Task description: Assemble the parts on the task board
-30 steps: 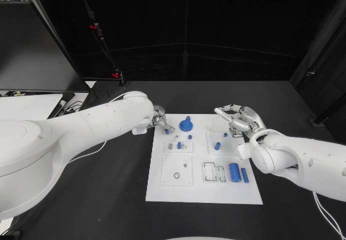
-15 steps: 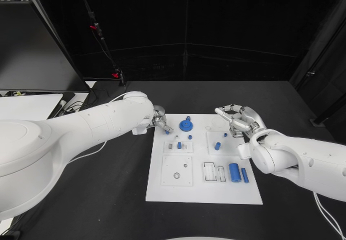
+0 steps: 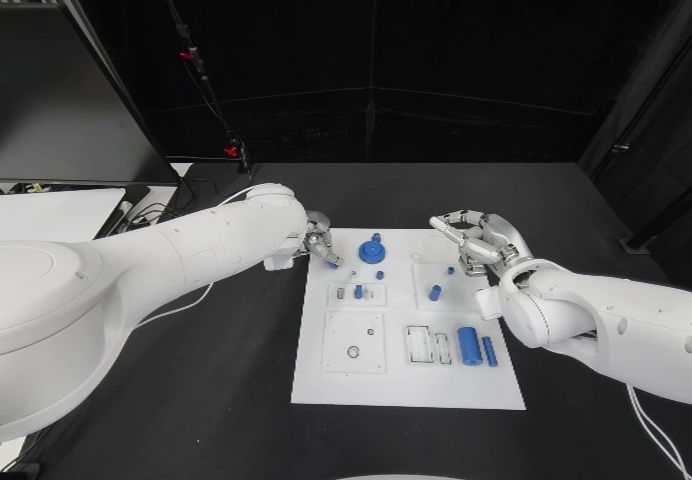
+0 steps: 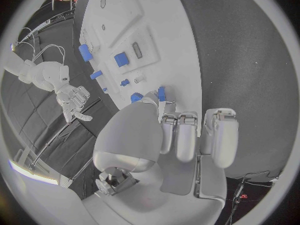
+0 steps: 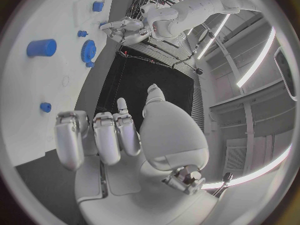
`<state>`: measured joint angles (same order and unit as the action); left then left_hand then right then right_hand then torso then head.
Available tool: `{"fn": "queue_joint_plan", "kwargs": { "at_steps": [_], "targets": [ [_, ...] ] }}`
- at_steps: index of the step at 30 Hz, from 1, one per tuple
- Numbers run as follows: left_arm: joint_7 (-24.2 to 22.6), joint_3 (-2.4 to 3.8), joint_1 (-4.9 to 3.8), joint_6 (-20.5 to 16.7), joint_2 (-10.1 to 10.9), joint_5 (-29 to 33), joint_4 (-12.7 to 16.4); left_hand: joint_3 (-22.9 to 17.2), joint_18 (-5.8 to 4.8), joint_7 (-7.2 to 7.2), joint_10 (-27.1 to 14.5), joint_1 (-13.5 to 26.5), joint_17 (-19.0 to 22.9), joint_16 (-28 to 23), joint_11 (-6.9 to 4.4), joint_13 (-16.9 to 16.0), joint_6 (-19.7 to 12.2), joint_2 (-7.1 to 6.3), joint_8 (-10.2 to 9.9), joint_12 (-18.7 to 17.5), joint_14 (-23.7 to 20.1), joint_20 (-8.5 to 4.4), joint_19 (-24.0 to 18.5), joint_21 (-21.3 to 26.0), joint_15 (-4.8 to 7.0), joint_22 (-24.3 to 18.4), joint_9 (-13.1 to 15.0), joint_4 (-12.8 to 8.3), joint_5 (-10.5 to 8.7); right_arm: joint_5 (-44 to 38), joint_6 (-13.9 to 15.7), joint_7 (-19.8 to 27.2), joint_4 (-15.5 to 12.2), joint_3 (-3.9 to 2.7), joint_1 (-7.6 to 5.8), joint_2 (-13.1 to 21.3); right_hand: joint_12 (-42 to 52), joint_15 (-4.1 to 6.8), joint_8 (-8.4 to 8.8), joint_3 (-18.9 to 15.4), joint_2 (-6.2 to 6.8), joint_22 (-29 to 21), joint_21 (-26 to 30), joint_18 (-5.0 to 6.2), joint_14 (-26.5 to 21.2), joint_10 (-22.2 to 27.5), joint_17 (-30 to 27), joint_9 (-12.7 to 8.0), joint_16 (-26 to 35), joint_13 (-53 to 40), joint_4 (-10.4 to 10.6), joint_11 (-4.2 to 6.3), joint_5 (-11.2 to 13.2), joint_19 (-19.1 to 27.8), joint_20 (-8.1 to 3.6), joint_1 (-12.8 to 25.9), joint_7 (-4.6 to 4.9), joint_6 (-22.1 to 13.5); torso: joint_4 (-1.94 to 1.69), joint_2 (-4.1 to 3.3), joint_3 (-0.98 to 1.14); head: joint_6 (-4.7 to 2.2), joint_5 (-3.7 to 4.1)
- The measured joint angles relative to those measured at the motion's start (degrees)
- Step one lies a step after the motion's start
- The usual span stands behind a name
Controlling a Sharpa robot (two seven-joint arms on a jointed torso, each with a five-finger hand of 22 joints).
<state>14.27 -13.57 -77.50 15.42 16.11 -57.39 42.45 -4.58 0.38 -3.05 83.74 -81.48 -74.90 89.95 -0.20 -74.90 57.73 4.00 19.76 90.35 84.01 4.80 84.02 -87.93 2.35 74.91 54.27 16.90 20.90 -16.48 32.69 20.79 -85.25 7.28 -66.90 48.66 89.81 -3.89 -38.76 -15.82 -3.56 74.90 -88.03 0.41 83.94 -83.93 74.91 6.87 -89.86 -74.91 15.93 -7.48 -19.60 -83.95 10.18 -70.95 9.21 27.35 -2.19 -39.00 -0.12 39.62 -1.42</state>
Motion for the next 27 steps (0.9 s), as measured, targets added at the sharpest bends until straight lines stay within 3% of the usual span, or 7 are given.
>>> {"fn": "queue_joint_plan", "kwargs": {
  "at_steps": [5, 11, 21, 27],
  "targets": [
    [-0.2, 0.01, 0.00, -0.5, 0.8, 0.0, 0.9, -3.4, 0.00, -0.06, 0.0, -0.6, 0.0, 0.0, 0.02, 0.0, 0.1, -0.61, -0.3, -0.1, 0.0, 0.00, 0.0, 0.0, 0.02, 0.0, 0.8, 3.1, -0.22, 0.0, 0.0, -0.1, 0.0, 0.00, 0.00, 0.0, 0.0, 0.00, 0.00, 0.0, 0.00, 0.0, 0.0, 0.00, 0.0, 0.0, 0.0, 0.0, 0.0, 0.0, 0.0, 0.00, 0.0, 0.0, 0.00, 0.0, 0.00, 0.0, 0.00, -0.01, 0.01, 0.07, 0.14],
    [-0.7, -0.03, -0.35, -1.8, 3.1, 0.3, 4.0, -4.7, 0.00, -0.20, 0.0, -0.6, 0.0, 0.0, 0.03, -0.1, 0.2, -0.57, -0.6, -0.1, 0.0, 0.00, 0.0, 0.0, 0.02, 0.0, 1.0, 3.4, -0.14, 0.0, 0.0, -0.1, 0.1, 0.00, 0.00, 0.1, 0.0, 0.00, 0.00, 0.0, 0.00, 0.0, 0.0, 0.00, 0.0, 0.0, 0.0, 0.0, 0.0, 0.0, 0.0, 0.00, 0.0, 0.0, 0.00, 0.0, 0.00, 0.0, -0.09, 0.03, 0.06, 0.18, 0.22],
    [-0.5, 0.02, -3.82, -4.2, 9.2, 2.8, 14.2, -4.8, 0.00, -0.40, -0.1, -0.6, 0.0, 0.0, 0.12, -0.2, 0.4, -0.57, -0.3, 0.0, 0.0, 0.00, 0.0, 0.0, 0.02, 0.0, 1.2, 3.4, -0.14, 0.0, 0.0, -0.2, 0.2, 0.00, 0.00, 0.2, 0.0, 0.00, 0.00, 0.0, 0.00, 0.0, 0.0, 0.00, 0.0, 0.0, 0.0, 0.0, 0.0, 0.0, 0.0, 0.00, 0.0, 0.0, 0.00, 0.0, 0.00, 0.0, -0.25, 0.19, 0.19, 0.34, 0.06],
    [1.5, 0.02, -4.75, -4.5, 13.1, 4.6, 20.3, -4.8, 0.00, -0.41, -0.1, -0.6, 0.0, 0.0, 0.12, -0.2, 0.4, -0.57, -0.3, 0.0, 0.0, 0.00, 0.0, 0.0, 0.02, 0.0, 1.3, 3.4, -0.14, 0.0, 0.0, -0.2, 0.2, 0.00, 0.00, 0.3, 0.0, 0.00, 0.00, 0.0, 0.00, 0.0, 0.0, 0.00, 0.0, 0.0, 0.0, 0.0, 0.0, 0.0, 0.0, 0.00, 0.0, 0.0, 0.00, 0.0, 0.00, 0.0, -0.26, 0.21, 0.20, 0.38, -0.27]
  ]
}}
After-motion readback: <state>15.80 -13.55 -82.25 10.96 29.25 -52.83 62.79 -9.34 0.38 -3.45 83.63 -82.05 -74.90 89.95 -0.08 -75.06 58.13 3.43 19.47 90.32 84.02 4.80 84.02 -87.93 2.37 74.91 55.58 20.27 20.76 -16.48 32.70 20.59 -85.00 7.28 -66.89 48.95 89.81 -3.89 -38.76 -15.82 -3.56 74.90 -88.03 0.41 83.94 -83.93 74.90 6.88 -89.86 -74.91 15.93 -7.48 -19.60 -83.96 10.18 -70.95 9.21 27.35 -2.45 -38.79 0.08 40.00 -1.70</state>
